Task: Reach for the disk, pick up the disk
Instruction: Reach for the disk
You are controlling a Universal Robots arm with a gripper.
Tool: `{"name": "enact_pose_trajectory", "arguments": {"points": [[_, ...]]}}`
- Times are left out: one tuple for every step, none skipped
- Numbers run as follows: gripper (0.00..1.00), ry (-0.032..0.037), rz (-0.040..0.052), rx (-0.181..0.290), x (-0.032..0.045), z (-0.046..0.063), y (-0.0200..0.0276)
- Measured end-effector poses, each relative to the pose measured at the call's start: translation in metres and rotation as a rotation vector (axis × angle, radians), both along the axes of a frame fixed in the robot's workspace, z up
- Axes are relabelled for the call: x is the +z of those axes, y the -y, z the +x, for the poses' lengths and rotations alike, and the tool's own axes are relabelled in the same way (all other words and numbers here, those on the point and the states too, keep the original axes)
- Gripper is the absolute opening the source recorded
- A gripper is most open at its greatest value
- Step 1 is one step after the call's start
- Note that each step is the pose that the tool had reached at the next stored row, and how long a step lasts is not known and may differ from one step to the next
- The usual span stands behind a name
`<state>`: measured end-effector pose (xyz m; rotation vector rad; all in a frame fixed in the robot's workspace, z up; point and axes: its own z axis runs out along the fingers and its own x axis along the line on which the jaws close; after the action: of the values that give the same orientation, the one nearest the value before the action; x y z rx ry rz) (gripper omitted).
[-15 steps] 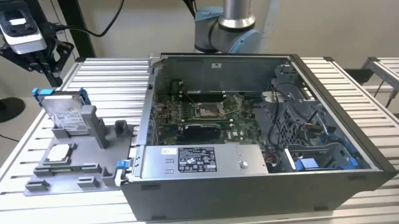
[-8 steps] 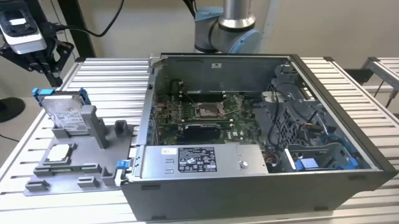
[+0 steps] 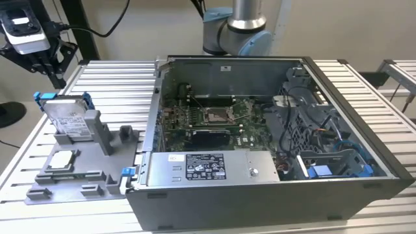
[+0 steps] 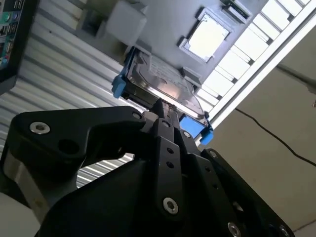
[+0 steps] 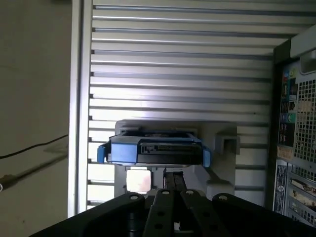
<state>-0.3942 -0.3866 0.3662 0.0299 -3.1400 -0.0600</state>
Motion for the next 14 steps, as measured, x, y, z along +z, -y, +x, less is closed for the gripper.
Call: {"name": "enact_pose_trajectory", "arguments": {"points": [[0.00, 0.0002, 0.0001, 0.000, -0.0001, -0.001, -0.0020], [0.00, 0.0002, 0.0000, 0.000, -0.0002, -0.003, -0.0036], [0.00, 0.0002, 0.0000, 0.000, -0.0003, -0.006, -0.0051], [0.00, 0.0003, 0.0000, 0.000, -0.0004, -0.008, -0.0066], [0.00, 0.0003, 0.0000, 0.000, -0.0007, -0.012, -0.0085], [0.00, 0.0003, -0.0001, 0.000, -0.0008, -0.014, -0.0101], [0.00, 0.0004, 0.0000, 0.000, -0.0011, -0.018, -0.0115], [0.00, 0.0003, -0.0001, 0.000, -0.0012, -0.021, -0.0124], [0.00, 0.0004, -0.0001, 0.000, -0.0014, -0.024, -0.0129], [0.00, 0.0005, 0.0000, 0.000, -0.0016, -0.027, -0.0131], [0.00, 0.0004, 0.0000, 0.000, -0.0017, -0.030, -0.0132], [0.00, 0.0006, 0.0000, 0.000, -0.0018, -0.033, -0.0132], [0.00, 0.0007, 0.0000, 0.000, -0.0019, -0.036, -0.0131], [0.00, 0.0011, 0.0000, 0.000, -0.0020, -0.039, -0.0132]]}}
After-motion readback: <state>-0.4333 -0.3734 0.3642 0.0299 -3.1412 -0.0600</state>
